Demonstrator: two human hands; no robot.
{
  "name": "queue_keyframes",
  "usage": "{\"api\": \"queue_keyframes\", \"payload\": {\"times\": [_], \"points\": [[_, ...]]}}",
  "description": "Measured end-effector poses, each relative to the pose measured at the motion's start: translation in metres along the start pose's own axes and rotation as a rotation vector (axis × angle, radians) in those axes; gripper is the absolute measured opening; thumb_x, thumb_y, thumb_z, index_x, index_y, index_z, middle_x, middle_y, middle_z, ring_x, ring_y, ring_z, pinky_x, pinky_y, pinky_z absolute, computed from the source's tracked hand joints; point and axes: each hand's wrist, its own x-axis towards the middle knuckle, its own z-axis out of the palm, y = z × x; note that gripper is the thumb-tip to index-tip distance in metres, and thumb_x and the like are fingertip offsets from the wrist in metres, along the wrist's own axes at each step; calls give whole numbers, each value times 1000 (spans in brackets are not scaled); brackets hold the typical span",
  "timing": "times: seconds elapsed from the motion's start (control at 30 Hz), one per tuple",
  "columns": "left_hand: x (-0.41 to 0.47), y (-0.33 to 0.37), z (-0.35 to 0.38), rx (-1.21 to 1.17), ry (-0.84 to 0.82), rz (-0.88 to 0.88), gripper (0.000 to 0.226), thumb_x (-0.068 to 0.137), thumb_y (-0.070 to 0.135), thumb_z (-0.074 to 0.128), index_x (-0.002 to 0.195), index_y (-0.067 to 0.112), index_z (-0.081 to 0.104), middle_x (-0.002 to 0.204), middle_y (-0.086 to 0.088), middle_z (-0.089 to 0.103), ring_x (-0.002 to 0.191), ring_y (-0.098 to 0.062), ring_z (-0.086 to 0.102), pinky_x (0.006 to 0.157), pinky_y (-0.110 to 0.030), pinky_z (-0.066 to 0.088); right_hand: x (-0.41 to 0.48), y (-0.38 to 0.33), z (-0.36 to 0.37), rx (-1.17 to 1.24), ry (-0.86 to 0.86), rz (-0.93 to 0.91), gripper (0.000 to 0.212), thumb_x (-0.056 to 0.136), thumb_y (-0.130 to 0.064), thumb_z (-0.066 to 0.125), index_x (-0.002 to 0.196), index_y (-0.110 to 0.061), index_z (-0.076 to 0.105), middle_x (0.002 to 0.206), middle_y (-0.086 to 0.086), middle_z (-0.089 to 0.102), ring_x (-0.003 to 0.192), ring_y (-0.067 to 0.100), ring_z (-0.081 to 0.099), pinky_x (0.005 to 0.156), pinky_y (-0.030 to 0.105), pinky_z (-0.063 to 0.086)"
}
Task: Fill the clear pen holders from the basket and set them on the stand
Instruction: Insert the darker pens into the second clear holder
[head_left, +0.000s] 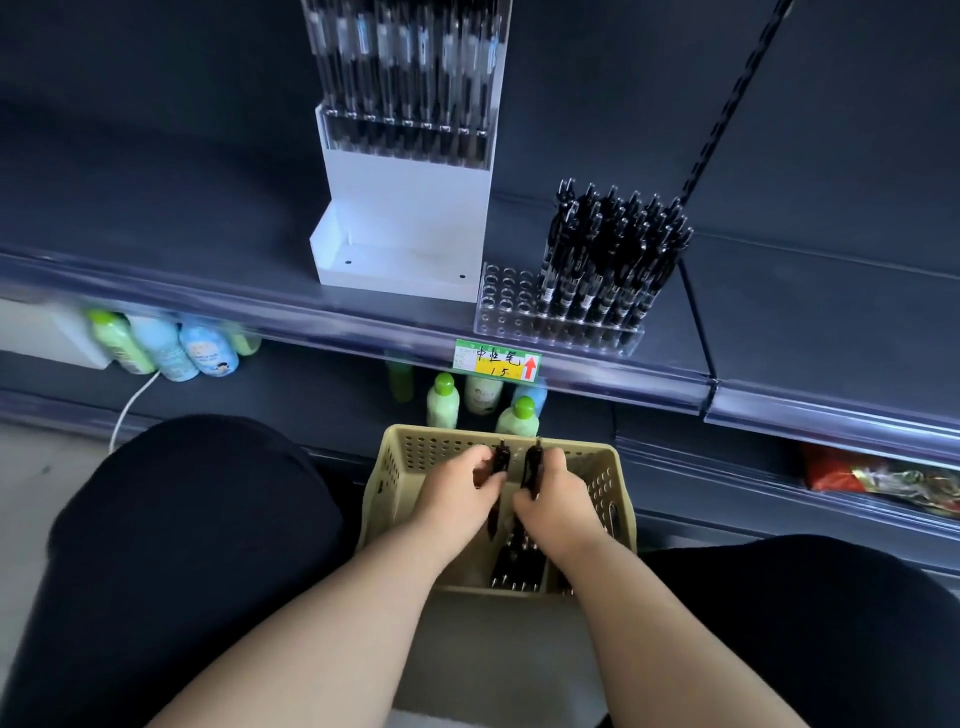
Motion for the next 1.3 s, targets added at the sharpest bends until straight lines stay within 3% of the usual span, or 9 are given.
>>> {"api": "queue_keyframes", "payload": {"times": [0.17, 0.3, 0.5, 0.6, 0.67, 0.77, 0.83, 1.07, 1.3], "points": [[-9, 25, -16, -100, 4, 100, 23, 85, 27, 64, 108, 22, 65, 102, 4, 69, 97, -15, 63, 85, -23, 46, -11, -18, -19, 37, 60, -122, 18, 88, -17, 50, 103, -15, 40, 83, 4, 63, 70, 19, 62, 56, 28, 51], [-13, 46, -32, -139, 59, 156, 25, 86, 25, 64, 110, 19, 65, 103, 5, 69, 96, -10, 62, 82, -17, 42, -15, -30, -32, 72, 134, -145, 11, 92, -22, 48, 95, -18, 38, 68, -3, 57, 53, 7, 54, 35, 9, 31], [-9, 77, -63, -223, 175, 242, 22, 85, 25, 66, 106, 19, 68, 81, 26, 58, 73, 15, 53, 65, 10, 30, -21, -56, -58, 161, 281, -271, 11, 92, -31, 53, 88, -27, 44, 71, -10, 59, 55, 3, 54, 44, 11, 38], [-3, 94, -79, -266, 178, 306, 19, 84, 23, 67, 103, 20, 69, 78, 28, 57, 78, 13, 56, 68, 7, 35, -20, -70, -75, 210, 360, -368, 20, 88, -25, 59, 95, -32, 42, 76, -11, 61, 64, 5, 59, 57, 21, 48], [6, 103, -89, -276, 206, 352, 20, 83, 23, 68, 102, 20, 69, 83, 23, 62, 79, 8, 59, 70, 4, 38, -15, -81, -89, 239, 391, -434, 27, 87, -20, 60, 99, -34, 41, 72, -12, 60, 64, 2, 59, 58, 18, 47], [18, 114, -103, -315, 212, 389, 21, 82, 23, 69, 103, 19, 70, 94, 10, 71, 87, -3, 65, 82, -15, 49, -5, -100, -110, 233, 374, -529, 29, 87, -16, 59, 92, -39, 41, 67, -14, 61, 62, 0, 59, 55, 11, 45], [28, 121, -112, -365, 218, 414, 21, 82, 21, 69, 103, 20, 71, 94, 10, 71, 88, -3, 65, 84, -20, 50, 4, -114, -125, 206, 377, -580, 26, 88, -19, 57, 88, -40, 42, 68, -11, 64, 60, 4, 61, 57, 18, 48], [73, 155, -144, -429, 305, 514, 23, 82, 20, 68, 104, 24, 70, 94, 13, 71, 87, -3, 66, 82, -18, 51, 36, -162, -178, 213, 486, -715, 8, 84, -34, 54, 86, -37, 47, 75, -12, 65, 66, 7, 65, 57, 29, 52], [116, 156, -143, -330, 373, 507, 26, 84, 13, 66, 110, 16, 69, 97, 10, 68, 85, -3, 62, 74, -1, 42, 77, -178, -191, 121, 524, -793, 23, 82, -19, 63, 90, -36, 50, 80, -18, 60, 69, -2, 58, 61, 10, 45]]}}
